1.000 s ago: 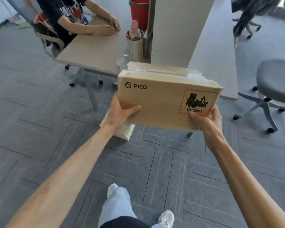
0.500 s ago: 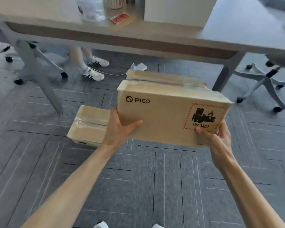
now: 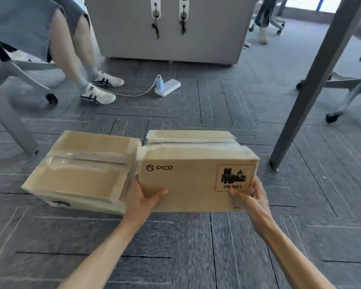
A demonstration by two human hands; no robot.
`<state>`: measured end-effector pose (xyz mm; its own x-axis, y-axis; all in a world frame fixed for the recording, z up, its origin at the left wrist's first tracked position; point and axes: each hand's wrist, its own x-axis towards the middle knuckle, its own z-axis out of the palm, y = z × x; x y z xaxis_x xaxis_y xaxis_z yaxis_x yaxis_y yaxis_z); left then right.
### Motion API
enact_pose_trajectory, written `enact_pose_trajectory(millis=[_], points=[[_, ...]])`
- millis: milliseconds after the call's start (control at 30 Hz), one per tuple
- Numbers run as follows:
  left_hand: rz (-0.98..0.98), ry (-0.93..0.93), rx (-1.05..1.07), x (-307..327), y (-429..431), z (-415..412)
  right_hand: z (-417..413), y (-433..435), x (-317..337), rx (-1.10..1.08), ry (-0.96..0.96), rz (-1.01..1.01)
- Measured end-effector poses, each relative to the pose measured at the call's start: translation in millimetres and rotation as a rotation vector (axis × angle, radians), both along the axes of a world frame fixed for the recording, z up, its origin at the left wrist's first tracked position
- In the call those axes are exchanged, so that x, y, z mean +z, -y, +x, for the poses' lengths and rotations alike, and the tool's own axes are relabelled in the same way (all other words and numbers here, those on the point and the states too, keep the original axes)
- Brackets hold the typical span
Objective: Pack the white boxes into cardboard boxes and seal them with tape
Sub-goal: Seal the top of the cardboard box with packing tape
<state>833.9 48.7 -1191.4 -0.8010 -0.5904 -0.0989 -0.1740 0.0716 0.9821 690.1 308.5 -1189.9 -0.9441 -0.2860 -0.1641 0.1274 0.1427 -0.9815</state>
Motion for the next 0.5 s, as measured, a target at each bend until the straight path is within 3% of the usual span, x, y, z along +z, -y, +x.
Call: enact_pose_trajectory(millis=[167, 500], points=[[-0.058, 0.030, -0.038, -33.6, 0.8, 1.9, 12.4, -10.3, -38.6, 0.046, 0.038, -0.025], [-0.034, 0.113, -0.071, -56.9, -2.8, 24.1, 36.9, -26.0, -55.8, 0.098, 0.039, 0.081]])
